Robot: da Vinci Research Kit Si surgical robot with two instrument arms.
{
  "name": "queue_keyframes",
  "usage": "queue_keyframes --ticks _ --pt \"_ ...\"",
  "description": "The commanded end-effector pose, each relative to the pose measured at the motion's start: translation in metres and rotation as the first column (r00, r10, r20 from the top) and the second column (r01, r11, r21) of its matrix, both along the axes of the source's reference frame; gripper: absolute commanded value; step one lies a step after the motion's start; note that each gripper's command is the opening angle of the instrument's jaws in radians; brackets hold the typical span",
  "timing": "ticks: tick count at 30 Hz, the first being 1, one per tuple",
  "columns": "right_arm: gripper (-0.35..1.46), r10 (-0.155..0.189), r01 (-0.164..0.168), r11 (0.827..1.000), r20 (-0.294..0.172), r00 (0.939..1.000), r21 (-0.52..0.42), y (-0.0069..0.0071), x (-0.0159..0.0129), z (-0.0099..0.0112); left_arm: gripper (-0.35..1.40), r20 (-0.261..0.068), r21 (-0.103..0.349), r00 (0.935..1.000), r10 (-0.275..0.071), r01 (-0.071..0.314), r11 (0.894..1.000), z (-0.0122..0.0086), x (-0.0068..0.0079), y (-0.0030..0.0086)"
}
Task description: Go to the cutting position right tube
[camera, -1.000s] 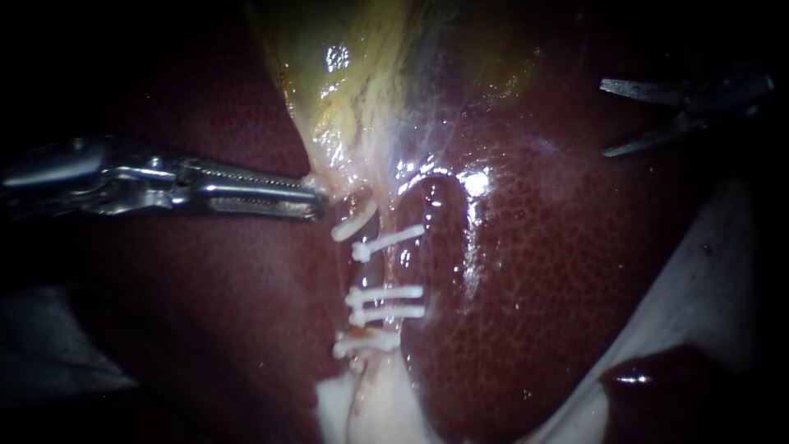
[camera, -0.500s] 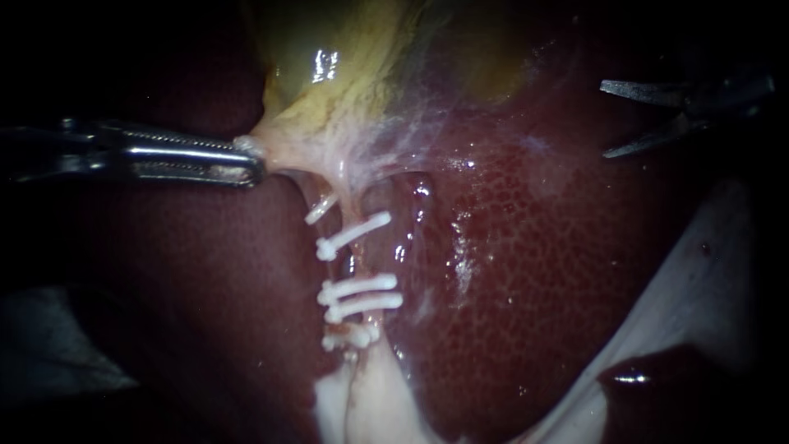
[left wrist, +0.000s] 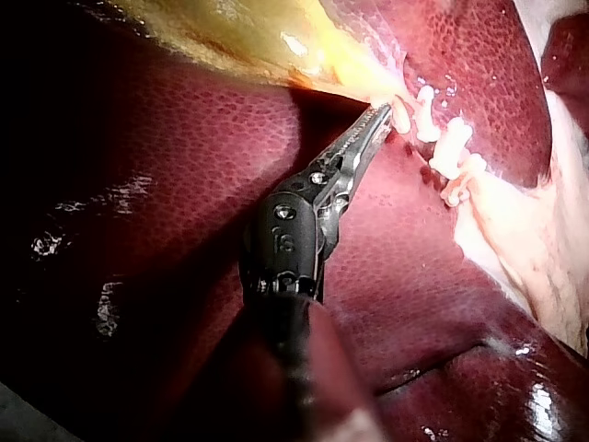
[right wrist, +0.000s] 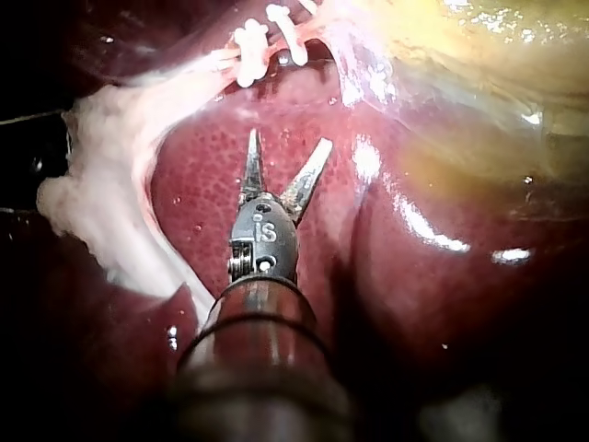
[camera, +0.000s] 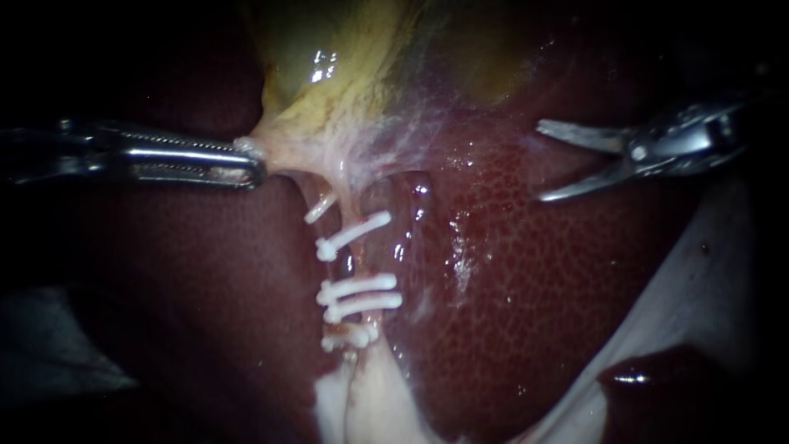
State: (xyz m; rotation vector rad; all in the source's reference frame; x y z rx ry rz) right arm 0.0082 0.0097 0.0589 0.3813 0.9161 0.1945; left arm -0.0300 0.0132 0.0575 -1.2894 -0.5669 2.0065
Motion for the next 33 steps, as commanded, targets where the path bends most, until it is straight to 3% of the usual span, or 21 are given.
queue_keyframes --ticks 1,9,18,23,33 --pt "1.43 0.000 0.000 1.000 -0.006 1.0000 0.025 -0.0006 0.0007 0.0003 -0.35 0.000 0.000 1.0000 0.000 0.000 1.000 -0.0001 0.0000 0.0000" --pt "1.43 -0.013 0.023 0.981 -0.050 0.9987 0.194 -0.0057 0.0066 0.0038 -0.35 -0.001 0.000 1.0000 -0.001 0.001 1.000 -0.0001 -0.0001 -0.0001" --pt "1.43 -0.044 0.062 0.943 -0.063 0.9970 0.326 -0.0085 0.0106 0.0078 -0.35 -0.002 -0.001 1.0000 -0.002 0.002 1.000 -0.0002 -0.0002 -0.0002" --pt "1.43 -0.055 0.074 0.932 -0.062 0.9965 0.354 -0.0091 0.0119 0.0099 -0.35 -0.002 -0.002 1.0000 -0.003 0.003 1.000 -0.0001 -0.0002 -0.0004" --pt "1.43 -0.077 0.107 0.925 -0.094 0.9925 0.365 -0.0082 0.0134 0.0128 -0.35 -0.003 -0.002 1.0000 -0.003 0.003 1.000 -0.0001 -0.0003 -0.0005"
